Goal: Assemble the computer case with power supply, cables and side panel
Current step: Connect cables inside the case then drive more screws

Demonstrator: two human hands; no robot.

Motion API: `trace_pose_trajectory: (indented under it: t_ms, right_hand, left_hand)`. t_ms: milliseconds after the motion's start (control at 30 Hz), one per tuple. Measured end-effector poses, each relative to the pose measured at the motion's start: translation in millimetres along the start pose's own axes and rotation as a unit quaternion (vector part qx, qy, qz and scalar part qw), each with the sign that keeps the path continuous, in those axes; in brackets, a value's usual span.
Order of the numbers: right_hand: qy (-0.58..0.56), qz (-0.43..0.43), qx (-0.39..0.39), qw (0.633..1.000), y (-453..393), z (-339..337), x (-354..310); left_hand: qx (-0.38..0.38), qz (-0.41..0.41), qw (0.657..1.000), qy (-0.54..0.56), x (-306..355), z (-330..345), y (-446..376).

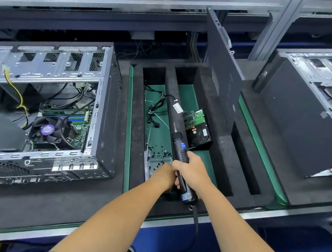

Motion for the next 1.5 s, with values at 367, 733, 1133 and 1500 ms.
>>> trace_pose_trajectory:
  t_ms: [367,733,1133,1500]
  right_hand:
    - [0.0,0.002,-0.002,1.0,1,-1,-1]
    - [0.004,0.003,0.0,1.0,3,-1,-1]
    - [0.003,0.002,-0.004,1.0,3,-1,-2]
    - [-0.002,-0.002,-0.007,1.0,2,-2,-3]
  left_hand:
    - [0.001,0.009,0.979,-0.204,2,2,10]
    - [0.013,0.021,0.964,-0.266,13,-6,16]
    - [0.021,-0.001,0.983,-0.18,8,-3,10]
    - [0.028,0.015,0.961,-0.276,13,-13,10]
Point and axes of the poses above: each hand's wrist, its own y-axis away from the middle knuckle, its own z-axis out of the palm, x = y × z, the point moved 8 cm from there along -y, towards the middle knuckle, and after that the axes turned 2 degrees about -x, right-handed, at the moved point
